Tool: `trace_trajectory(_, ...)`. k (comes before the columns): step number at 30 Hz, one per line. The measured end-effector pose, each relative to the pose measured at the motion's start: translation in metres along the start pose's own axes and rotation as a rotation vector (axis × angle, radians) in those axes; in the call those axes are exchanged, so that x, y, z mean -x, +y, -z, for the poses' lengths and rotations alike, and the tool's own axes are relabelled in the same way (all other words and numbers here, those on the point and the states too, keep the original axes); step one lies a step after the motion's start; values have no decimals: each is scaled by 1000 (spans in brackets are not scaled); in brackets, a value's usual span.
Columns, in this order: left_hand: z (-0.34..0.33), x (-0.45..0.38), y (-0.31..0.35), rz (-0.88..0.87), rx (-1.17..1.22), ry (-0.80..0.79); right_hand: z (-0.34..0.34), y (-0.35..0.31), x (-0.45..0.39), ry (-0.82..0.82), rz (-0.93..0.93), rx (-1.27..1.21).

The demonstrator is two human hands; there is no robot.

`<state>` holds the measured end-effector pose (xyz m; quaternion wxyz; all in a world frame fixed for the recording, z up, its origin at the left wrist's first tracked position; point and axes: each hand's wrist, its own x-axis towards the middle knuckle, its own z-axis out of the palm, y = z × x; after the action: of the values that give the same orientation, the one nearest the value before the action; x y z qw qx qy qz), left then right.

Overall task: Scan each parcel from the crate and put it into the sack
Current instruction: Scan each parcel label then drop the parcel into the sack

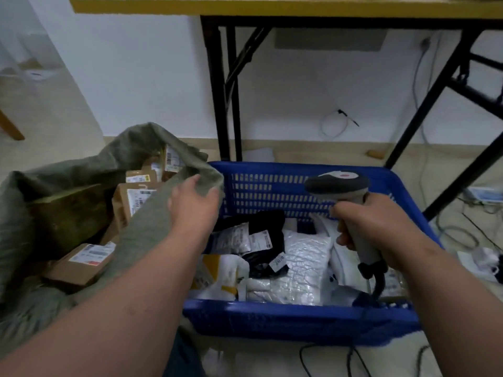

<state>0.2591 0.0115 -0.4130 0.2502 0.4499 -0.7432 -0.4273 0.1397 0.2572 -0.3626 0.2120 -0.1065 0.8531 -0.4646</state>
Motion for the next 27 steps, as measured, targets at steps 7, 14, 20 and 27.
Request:
trace_trajectory(7, -108, 36, 23, -111, -104, -474, 49, 50, -29, 129, -128, -96)
trace_trajectory(14, -206, 66, 26, 32, -115, -864, 84, 90, -66, 201, -240, -164)
trace_trajectory(20, -285, 95, 14, 110, -206, -1083, 104, 117, -79, 219, -287, -160)
trace_trajectory(27, -361, 113, 12, 63, -234, -1102, 122, 147, -87, 186, -375, -185)
